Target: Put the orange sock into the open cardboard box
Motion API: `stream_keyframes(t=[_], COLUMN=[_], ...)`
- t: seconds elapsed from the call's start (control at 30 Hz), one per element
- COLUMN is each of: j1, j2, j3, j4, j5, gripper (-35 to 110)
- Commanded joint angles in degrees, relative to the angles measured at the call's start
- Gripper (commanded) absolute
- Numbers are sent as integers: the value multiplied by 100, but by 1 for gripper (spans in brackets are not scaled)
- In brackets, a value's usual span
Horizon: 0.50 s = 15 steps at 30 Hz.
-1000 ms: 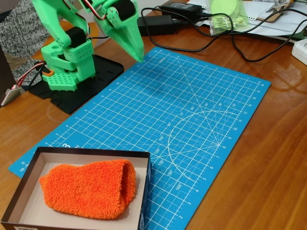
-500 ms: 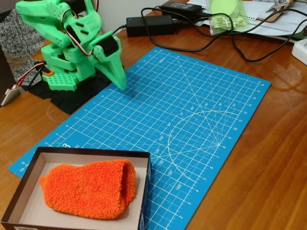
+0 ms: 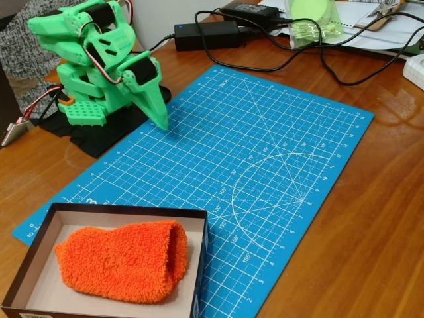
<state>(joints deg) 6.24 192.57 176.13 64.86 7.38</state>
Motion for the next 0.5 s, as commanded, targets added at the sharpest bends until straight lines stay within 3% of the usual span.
stream_keyframes(t=[0.0, 0.47], j1=[18, -88], j2=[97, 88], j3=[-26, -26], j4=[44, 44], j5=[35, -35], gripper=[0, 0])
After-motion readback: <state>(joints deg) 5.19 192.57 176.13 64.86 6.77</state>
